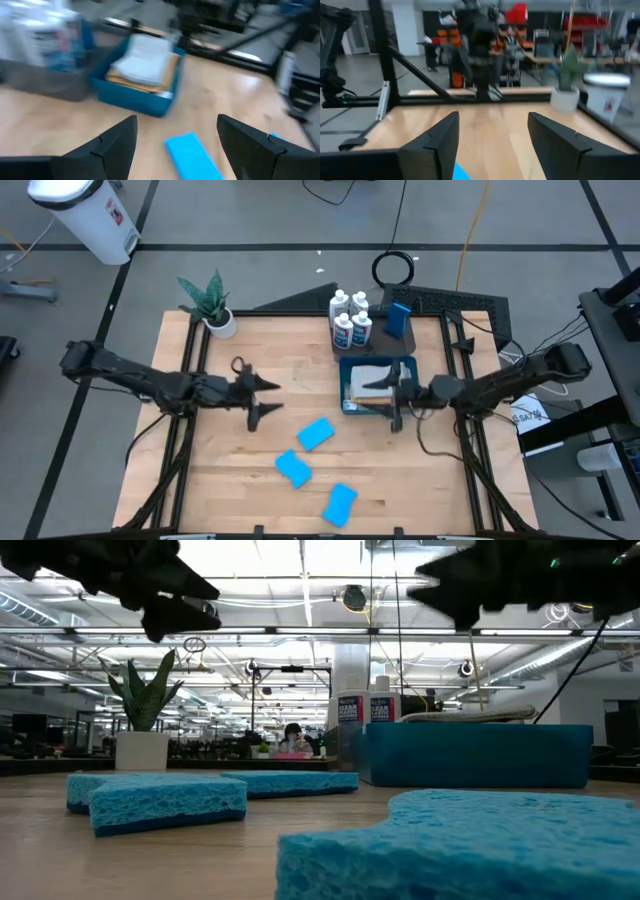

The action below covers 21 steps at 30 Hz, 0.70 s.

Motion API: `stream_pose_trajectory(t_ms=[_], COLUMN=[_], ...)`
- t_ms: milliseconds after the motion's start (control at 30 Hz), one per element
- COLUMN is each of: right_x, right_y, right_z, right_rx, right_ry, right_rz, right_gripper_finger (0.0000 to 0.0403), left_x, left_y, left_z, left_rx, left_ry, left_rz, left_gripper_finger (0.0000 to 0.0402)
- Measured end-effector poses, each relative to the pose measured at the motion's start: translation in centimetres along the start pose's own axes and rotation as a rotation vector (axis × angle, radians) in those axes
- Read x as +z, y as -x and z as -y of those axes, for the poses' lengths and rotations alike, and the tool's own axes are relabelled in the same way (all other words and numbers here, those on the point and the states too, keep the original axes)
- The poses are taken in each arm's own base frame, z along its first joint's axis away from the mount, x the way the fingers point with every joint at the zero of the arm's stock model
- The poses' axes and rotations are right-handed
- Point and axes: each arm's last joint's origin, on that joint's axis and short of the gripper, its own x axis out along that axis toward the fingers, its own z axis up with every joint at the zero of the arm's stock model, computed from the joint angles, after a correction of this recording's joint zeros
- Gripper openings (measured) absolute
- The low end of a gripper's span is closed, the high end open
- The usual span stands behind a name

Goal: Pick & Place Kitchen Items
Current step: Put the blue dishwashing sponge into the right black bin

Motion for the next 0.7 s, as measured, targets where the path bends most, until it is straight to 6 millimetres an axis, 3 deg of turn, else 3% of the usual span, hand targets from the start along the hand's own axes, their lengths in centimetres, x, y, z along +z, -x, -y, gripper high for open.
stream_pose_trajectory(t_ms=[233, 500, 700], right_x=[2.1, 2.1, 2.1], right_y=[0.0, 0.1, 0.1], right_z=[-2.9, -3.3, -3.3], right_rx=[-0.056, -0.093, -0.092], right_ry=[0.081, 0.109, 0.11], right_rz=[0.053, 0.044, 0.038], right_gripper_finger=[0.0208, 0.0208, 0.0208], left_x=[-2.8, -4.1, -4.2], left_y=[-4.7, -11.0, -14.6], left_z=[1.6, 3.5, 4.4], left_rx=[-0.163, -0.107, 0.006], left_ry=[-0.036, -0.127, -0.071], left_rz=[-0.23, -0.554, -0.752], left_gripper_finger=[0.0278, 0.0278, 0.0278])
